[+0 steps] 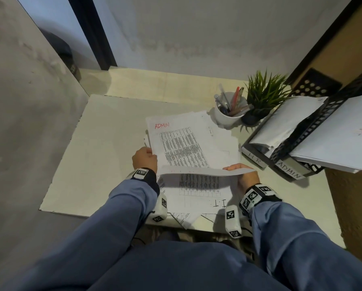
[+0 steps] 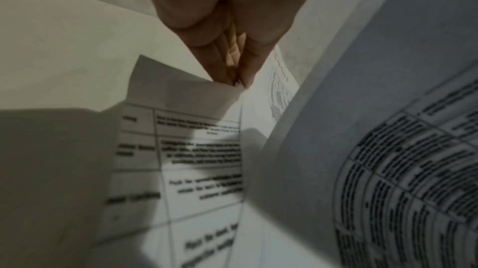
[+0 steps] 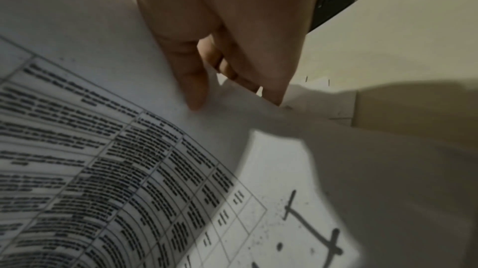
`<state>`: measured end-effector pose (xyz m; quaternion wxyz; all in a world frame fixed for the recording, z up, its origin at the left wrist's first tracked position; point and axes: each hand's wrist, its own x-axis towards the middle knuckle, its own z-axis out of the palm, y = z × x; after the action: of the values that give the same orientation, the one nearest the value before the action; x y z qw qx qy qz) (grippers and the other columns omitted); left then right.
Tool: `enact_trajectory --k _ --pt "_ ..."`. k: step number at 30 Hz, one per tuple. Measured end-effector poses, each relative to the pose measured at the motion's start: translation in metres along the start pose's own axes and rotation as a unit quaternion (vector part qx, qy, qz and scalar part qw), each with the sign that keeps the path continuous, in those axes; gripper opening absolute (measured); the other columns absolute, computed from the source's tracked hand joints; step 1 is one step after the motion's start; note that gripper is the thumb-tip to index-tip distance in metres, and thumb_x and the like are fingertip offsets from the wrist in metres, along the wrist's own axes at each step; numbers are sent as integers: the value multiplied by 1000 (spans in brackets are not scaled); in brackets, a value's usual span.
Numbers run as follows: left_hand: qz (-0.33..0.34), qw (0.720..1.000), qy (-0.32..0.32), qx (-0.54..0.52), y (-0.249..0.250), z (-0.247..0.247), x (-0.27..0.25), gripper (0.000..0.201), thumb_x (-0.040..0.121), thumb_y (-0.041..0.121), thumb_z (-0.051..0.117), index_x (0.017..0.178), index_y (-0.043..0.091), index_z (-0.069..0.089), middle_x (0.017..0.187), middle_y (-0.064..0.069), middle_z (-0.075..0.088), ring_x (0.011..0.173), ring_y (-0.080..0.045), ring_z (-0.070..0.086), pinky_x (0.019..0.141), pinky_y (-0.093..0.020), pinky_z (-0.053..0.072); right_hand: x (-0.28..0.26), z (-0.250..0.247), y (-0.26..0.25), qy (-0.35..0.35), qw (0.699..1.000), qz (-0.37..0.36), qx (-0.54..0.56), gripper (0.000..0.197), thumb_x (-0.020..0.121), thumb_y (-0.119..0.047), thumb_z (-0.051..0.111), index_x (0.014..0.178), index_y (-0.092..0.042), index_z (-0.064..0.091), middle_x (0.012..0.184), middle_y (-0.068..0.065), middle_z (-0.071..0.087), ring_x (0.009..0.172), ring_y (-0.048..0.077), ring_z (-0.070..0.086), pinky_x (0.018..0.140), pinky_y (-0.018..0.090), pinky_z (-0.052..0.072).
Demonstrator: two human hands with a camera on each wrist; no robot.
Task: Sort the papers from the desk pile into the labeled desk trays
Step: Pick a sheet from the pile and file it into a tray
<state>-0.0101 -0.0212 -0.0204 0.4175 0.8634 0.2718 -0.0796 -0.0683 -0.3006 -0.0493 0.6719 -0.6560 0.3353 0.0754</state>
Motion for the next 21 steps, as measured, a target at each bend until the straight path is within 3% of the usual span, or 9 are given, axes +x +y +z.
enact_trajectory --k 2,5,7,9,11,14,17,19,21 --pt "6 1000 9 -17 5 0 -2 28 85 6 55 112 1 60 107 -15 66 102 -32 60 78 -25 40 -3 3 -3 -5 1000 -5 11 50 74 14 43 41 -15 68 55 1 70 84 31 59 89 45 49" --pt "26 999 8 -32 9 0 -3 30 78 17 70 103 4 60 92 -9 66 84 -24 61 72 -24 41 -5 6 -6 -17 1000 -12 8 53 76 15 42 39 -14 67 53 1 70 74 29 60 78 35 52" --pt "35 999 6 -21 10 -1 0 26 78 13 70 102 5 62 94 -11 69 88 -27 64 73 -24 43 -6 6 -7 -17 1000 -17 2 54 77 15 43 38 -14 66 53 1 70 68 24 62 65 23 56" --pt "52 999 2 -8 12 -5 1 28 82 9 64 110 5 62 100 -13 69 95 -29 63 76 -23 41 -7 5 -8 -19 1000 -19 -4 54 79 15 42 38 -14 65 53 0 70 64 19 63 59 17 55" --pt "88 996 -5 9 14 -9 0 33 87 6 57 120 6 60 106 -16 68 97 -30 62 76 -22 38 -7 4 -8 -19 999 -22 -18 54 78 15 42 39 -14 65 54 -1 70 65 18 63 63 20 55" --pt "157 987 -4 22 9 -15 -4 32 91 2 50 119 7 64 113 -20 68 94 -28 63 76 -14 37 -8 4 -10 -16 999 -28 -42 54 76 17 44 39 -16 66 53 -3 70 68 19 62 68 23 55" --pt "174 984 8 -49 3 -14 -8 29 87 -6 50 109 2 69 131 -16 56 117 -24 58 83 6 29 -12 7 -17 -8 998 -31 -49 52 76 20 45 43 -15 64 48 -6 67 57 9 63 56 10 52" --pt "152 982 3 -110 3 -11 -15 29 84 -10 47 90 -1 73 127 -11 61 109 -17 61 82 3 35 -13 7 -22 2 998 -39 -52 44 74 22 47 50 -10 65 48 -8 66 55 3 62 55 5 49" --pt "115 981 -18 -154 6 -8 -21 36 82 -11 41 71 6 71 113 -8 68 96 -13 63 80 -5 42 -16 11 -27 8 997 -45 -64 35 76 23 47 68 -3 69 52 -9 66 60 5 61 54 4 47"
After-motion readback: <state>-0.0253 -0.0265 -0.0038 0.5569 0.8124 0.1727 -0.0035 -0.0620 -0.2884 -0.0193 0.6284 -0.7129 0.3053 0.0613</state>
